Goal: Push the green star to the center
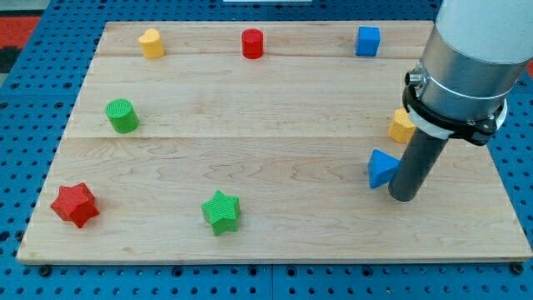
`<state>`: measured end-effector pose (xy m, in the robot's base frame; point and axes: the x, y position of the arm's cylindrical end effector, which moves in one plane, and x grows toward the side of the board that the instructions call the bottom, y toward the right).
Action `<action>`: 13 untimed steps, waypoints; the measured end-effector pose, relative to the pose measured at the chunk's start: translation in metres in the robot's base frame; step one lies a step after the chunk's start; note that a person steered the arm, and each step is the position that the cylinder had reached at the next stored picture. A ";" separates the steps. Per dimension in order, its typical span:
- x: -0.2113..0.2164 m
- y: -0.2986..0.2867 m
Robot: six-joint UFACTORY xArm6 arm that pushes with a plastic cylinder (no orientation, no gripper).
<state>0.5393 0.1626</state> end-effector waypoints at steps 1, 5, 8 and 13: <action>0.008 0.026; -0.066 0.085; -0.117 0.087; -0.126 0.087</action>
<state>0.4132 0.2493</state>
